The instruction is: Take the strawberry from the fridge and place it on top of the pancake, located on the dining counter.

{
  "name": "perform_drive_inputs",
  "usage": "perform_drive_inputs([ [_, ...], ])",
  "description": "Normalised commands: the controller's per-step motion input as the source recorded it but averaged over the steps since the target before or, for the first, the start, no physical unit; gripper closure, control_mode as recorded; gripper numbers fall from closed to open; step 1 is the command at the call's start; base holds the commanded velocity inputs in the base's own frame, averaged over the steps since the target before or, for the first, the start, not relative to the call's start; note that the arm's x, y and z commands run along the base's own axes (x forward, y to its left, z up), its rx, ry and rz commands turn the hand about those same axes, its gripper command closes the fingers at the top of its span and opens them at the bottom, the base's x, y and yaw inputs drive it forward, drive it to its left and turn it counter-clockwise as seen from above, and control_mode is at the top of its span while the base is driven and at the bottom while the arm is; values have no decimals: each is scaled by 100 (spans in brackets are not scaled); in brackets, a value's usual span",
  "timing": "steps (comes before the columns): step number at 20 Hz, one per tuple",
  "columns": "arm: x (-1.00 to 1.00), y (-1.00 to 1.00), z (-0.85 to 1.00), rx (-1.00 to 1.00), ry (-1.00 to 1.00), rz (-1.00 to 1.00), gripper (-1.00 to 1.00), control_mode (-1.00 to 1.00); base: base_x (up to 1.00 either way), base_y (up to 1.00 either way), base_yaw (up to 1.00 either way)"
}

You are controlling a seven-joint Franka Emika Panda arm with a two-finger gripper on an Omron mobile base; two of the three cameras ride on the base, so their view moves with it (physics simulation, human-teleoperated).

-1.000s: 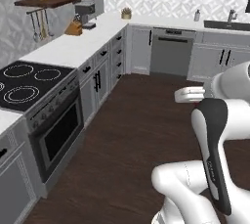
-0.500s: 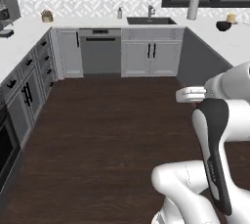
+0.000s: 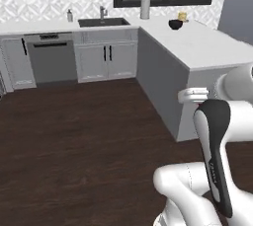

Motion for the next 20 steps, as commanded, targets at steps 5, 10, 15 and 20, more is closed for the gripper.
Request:
perform_drive_inputs([
  [5, 0, 0, 0, 0, 0, 0, 100, 100, 59, -92, -23],
  [10, 0, 0, 0, 0, 0, 0, 100, 100, 70, -100, -10],
  [15, 0, 0, 0, 0, 0, 0, 100, 100, 65, -100, -6],
  [20, 0, 0, 0, 0, 0, 0, 100, 100, 61, -100, -6],
])
